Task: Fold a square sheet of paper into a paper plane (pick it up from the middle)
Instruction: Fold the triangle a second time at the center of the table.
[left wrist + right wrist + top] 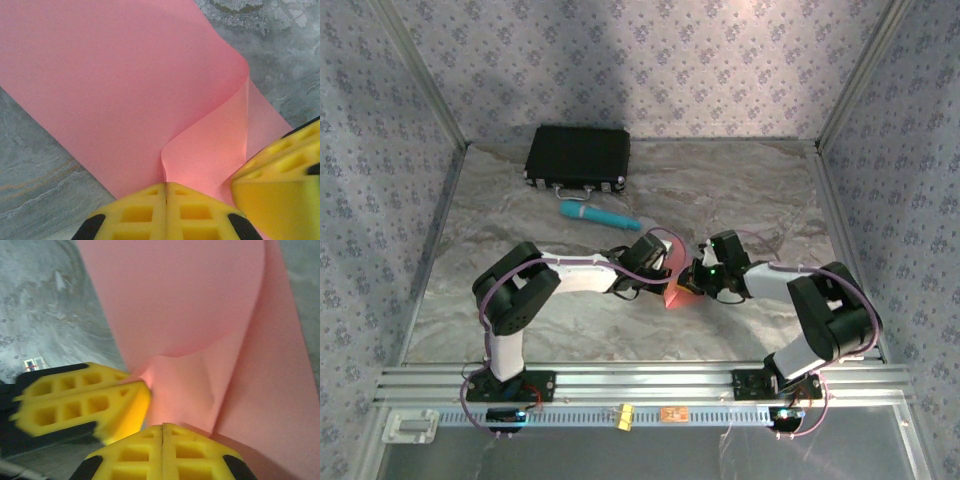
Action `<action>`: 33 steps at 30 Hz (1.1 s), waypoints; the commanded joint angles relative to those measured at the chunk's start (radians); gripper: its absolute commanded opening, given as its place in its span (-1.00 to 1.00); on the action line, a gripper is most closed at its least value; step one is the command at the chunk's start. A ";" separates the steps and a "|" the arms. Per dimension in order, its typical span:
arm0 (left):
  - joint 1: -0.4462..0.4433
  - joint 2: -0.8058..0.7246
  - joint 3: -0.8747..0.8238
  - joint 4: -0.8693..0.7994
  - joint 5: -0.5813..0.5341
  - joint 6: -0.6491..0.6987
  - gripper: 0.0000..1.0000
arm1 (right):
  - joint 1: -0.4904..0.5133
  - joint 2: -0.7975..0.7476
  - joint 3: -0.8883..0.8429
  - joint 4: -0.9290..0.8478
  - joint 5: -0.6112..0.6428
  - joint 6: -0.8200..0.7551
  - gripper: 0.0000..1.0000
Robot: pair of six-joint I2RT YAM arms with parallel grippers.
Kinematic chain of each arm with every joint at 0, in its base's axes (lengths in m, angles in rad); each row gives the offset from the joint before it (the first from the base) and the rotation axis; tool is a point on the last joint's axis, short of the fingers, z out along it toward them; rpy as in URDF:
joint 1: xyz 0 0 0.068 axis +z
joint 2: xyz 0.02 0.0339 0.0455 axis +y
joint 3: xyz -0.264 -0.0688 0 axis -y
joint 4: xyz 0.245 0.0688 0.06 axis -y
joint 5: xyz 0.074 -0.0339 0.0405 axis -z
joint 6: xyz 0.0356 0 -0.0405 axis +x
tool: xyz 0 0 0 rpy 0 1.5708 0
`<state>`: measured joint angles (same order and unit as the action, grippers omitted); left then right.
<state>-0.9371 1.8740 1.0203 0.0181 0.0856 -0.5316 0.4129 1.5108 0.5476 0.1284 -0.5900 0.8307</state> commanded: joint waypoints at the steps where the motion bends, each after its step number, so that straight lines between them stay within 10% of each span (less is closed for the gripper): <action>1: -0.003 0.027 -0.002 -0.050 0.013 0.013 -1.00 | -0.017 -0.024 0.046 -0.061 0.030 -0.029 -0.97; 33: 0.001 0.037 0.008 -0.072 0.019 0.029 -1.00 | -0.099 0.125 0.003 0.004 0.076 -0.066 -0.98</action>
<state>-0.9371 1.8786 1.0229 0.0204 0.0967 -0.5270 0.3290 1.6032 0.5865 0.1276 -0.5503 0.7700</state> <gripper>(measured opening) 0.049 0.052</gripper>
